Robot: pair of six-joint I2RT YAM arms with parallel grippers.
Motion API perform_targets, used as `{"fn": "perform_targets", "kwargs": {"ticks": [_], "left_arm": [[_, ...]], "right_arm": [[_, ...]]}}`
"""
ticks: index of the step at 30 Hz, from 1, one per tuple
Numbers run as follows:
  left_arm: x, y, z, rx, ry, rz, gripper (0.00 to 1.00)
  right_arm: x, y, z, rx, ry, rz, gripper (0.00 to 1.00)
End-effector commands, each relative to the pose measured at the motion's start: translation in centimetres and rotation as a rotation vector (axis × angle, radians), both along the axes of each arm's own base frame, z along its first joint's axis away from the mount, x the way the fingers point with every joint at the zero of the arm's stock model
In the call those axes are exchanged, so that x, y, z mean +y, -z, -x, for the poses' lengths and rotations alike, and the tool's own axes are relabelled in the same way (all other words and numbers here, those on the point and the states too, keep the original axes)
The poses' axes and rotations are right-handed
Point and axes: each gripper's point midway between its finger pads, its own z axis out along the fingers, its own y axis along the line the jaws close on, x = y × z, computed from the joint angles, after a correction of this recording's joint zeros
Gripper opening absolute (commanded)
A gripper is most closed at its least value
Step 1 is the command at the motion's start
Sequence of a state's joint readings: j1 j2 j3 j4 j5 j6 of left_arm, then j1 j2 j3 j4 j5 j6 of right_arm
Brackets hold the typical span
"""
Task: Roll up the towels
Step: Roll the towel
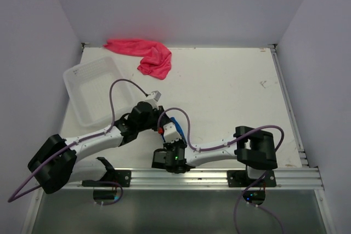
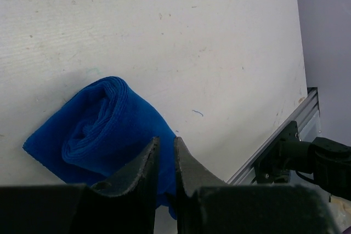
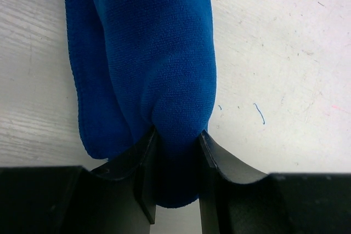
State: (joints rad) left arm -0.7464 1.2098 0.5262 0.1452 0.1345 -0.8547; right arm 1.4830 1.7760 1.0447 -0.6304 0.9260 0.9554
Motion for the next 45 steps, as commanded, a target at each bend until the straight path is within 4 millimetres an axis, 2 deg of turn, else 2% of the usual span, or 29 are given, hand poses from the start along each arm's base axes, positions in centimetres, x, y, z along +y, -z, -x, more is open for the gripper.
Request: {"fn": "perform_targets", "kwargs": {"ticks": [1,6,9,15,22,23,27,28,29,35,45], "left_arm": [[-1.2,0.6,1.0,0.006,0.049,0.036,0.19],[-0.4,3.8,1.9,0.061,0.038,0.000,0.19],[0.2,5.1,2.2,0.075,0.028,-0.027,0.18],[1.9,6.8,2.8,0.088,-0.003,-0.096,0.18],[3.0,7.6,3.6,0.101,-0.017,-0.110,0.18],[3.0,7.6,3.6,0.102,-0.019,-0.108,0.18],[3.4,7.8,3.9,0.106,-0.024,-0.109,0.18],[3.4,7.8,3.9,0.106,-0.025,-0.107,0.18],[3.5,7.8,4.0,0.105,-0.026,-0.108,0.18],[3.8,7.9,4.2,0.109,-0.030,-0.111,0.18],[4.2,7.8,4.6,0.111,-0.033,-0.115,0.18]], "right_arm": [[0.5,-0.4,-0.3,-0.033,0.016,0.017,0.26],[0.8,-0.1,-0.2,-0.026,0.010,0.019,0.26],[0.8,0.0,-0.1,-0.017,0.007,0.013,0.28],[0.6,-0.4,0.5,0.019,0.000,-0.047,0.46],[1.6,-2.5,1.2,0.068,-0.073,-0.231,0.64],[2.2,-3.7,1.2,0.065,-0.091,-0.290,0.65],[2.1,-4.3,1.0,0.106,-0.119,-0.374,0.72],[1.9,-4.4,0.5,0.112,-0.120,-0.388,0.73],[2.7,-4.5,0.7,0.150,-0.141,-0.439,0.74],[1.4,-3.0,-0.5,0.235,-0.117,-0.549,0.76],[2.1,-1.3,0.8,0.334,-0.165,-0.623,0.76]]}}
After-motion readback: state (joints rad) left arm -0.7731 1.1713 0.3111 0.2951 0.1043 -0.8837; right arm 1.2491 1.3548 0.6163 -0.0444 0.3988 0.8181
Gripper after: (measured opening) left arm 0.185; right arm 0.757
